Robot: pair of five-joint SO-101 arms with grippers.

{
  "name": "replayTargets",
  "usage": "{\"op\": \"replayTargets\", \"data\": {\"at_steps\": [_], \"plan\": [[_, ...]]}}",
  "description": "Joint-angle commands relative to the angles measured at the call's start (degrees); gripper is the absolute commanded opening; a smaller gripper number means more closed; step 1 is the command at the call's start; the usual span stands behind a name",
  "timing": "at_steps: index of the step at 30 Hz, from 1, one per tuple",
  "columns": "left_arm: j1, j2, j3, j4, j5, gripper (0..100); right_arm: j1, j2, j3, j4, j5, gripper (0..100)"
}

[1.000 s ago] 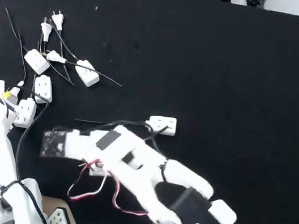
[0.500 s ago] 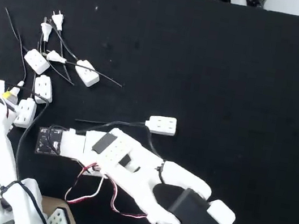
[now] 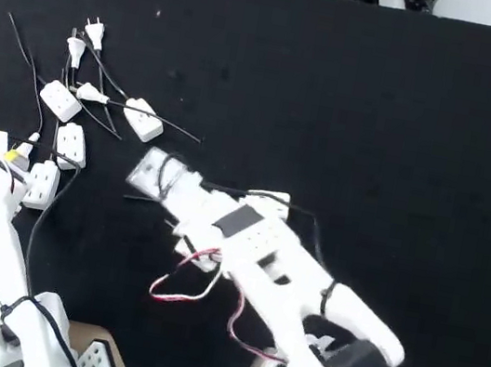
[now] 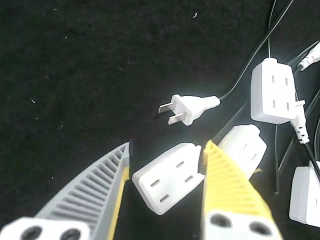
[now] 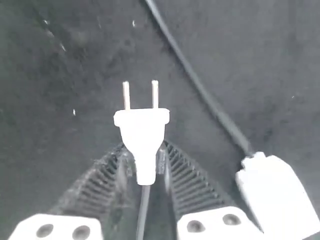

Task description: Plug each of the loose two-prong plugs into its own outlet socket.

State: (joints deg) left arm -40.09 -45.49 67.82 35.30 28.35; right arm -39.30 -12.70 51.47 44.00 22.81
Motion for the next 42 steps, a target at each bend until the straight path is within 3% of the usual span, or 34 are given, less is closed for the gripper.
{"op": "replayTargets", "data": {"at_steps": [1,5,7,15,22,30,32,35,37,42], "plan": [[0.0,0.1,-0.9,-1.0,0.3,23,-3.3,5.0,-5.7,0.6,-1.9,6.0],[0.0,0.1,-0.9,-1.0,0.3,23,-8.3,8.8,-9.9,5.2,-3.0,22.7],[0.0,0.1,-0.9,-1.0,0.3,23,-8.4,8.1,-10.5,6.1,-3.2,25.0],[0.0,-0.1,-0.9,-1.0,0.3,23,-1.1,2.3,-8.7,1.5,-8.4,19.4],[0.0,-0.3,-0.9,-1.0,0.3,23,-7.1,2.2,-4.8,-0.7,-4.4,19.4],[0.0,-0.3,-0.9,-1.0,0.3,23,-4.3,2.3,-4.6,-2.6,-4.3,19.4],[0.0,-0.3,-0.9,-1.0,0.3,23,-4.3,2.2,-3.8,-3.4,-4.3,15.6],[0.0,-0.3,-0.9,-1.0,0.3,23,-4.7,1.9,-2.5,-5.5,-4.3,0.4],[0.0,-0.3,-0.9,-1.0,0.3,23,-4.6,1.9,-2.3,-5.7,-4.3,5.9],[0.0,-0.3,-0.9,-1.0,0.3,23,-4.6,-0.1,-3.6,-2.0,-4.7,1.0]]}}
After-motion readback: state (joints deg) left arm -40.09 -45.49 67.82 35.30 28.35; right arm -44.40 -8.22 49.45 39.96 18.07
